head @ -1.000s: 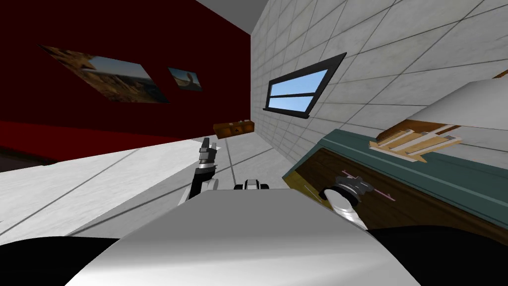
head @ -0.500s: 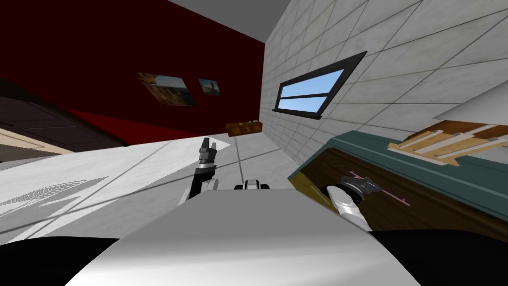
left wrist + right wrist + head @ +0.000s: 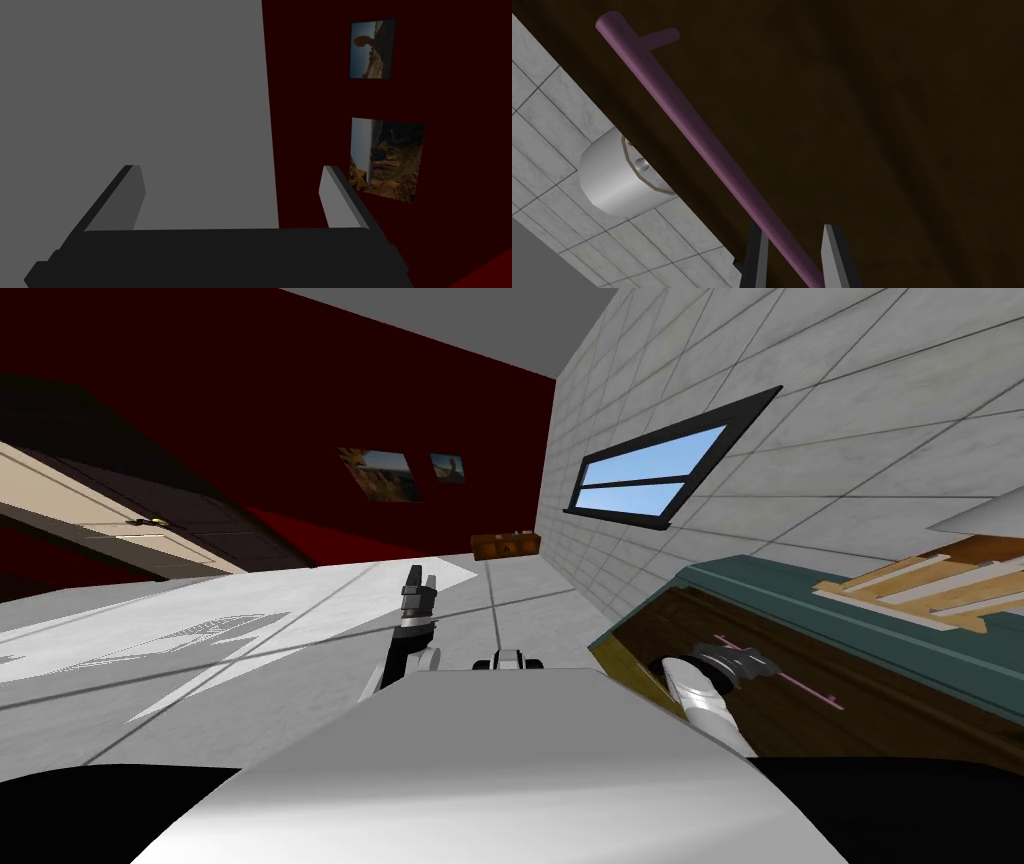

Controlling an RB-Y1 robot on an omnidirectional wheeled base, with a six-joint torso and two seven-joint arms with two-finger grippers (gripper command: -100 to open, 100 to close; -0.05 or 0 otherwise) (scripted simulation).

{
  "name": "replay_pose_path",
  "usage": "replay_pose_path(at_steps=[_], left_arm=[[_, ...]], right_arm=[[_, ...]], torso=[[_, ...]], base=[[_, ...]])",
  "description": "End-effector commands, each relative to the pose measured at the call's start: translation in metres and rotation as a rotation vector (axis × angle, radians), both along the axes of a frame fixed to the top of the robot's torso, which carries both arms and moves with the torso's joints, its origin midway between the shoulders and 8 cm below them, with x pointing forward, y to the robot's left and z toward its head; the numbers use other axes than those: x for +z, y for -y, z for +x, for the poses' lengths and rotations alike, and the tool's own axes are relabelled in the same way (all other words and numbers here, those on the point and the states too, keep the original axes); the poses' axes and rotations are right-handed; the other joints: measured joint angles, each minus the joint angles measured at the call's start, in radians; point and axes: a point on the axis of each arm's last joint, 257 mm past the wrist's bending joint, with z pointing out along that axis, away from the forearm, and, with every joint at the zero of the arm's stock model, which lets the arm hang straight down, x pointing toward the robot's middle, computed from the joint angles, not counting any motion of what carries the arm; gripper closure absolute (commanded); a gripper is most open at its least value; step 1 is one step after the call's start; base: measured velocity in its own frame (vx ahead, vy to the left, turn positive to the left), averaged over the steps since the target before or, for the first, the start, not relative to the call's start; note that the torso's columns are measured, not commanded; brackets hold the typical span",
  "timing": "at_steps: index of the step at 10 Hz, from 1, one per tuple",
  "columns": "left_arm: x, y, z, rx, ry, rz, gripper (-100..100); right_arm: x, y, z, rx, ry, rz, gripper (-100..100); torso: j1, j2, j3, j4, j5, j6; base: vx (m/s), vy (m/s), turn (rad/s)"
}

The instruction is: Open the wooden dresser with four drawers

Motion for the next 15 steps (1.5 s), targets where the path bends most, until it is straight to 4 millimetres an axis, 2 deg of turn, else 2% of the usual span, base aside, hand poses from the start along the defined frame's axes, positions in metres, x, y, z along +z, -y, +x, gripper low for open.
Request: replay_pose_path(at_steps=[1, 3, 8, 9, 10, 11, 15], left_arm=[[0.0, 0.0, 0.0, 0.0, 0.0, 0.0, 0], [0.0, 0.0, 0.0, 0.0, 0.0, 0.0, 0], [0.0, 0.0, 0.0, 0.0, 0.0, 0.0, 0], [0.0, 0.0, 0.0, 0.0, 0.0, 0.0, 0], [0.0, 0.0, 0.0, 0.0, 0.0, 0.0, 0], [0.0, 0.0, 0.0, 0.0, 0.0, 0.0, 0], [0.0, 0.0, 0.0, 0.0, 0.0, 0.0, 0]], right_arm=[[0.001, 0.006, -0.006, -0.056, 0.0, -0.006, 100], [0.002, 0.012, -0.011, -0.111, -0.001, -0.008, 100], [-0.002, 0.021, -0.026, -0.25, -0.01, 0.003, 100], [-0.003, 0.022, -0.028, -0.277, -0.013, 0.008, 100], [0.0, 0.023, -0.028, -0.263, -0.011, 0.001, 100], [0.006, 0.027, -0.031, -0.297, -0.013, -0.006, -100], [0.034, 0.042, -0.042, -0.42, -0.013, -0.022, -100]], torso=[[0.0, 0.004, 0.002, 0.001, 0.0, -0.002], [0.002, 0.006, 0.004, 0.002, -0.001, -0.008], [0.002, -0.001, 0.0, 0.0, -0.001, -0.009], [0.001, 0.002, 0.001, 0.0, 0.0, 0.0], [0.0, 0.006, 0.004, 0.001, -0.001, 0.001], [-0.002, 0.006, 0.003, 0.001, 0.0, 0.005], [0.001, 0.015, 0.009, 0.004, 0.002, 0.006]], base=[[-0.172, 0.046, 0.272], [-0.217, 0.05, 0.343], [-0.187, 0.079, 0.319], [-0.15, 0.091, 0.153], [-0.065, 0.043, 0.05], [-0.093, -0.004, 0.189], [-0.222, -0.035, 0.331]])
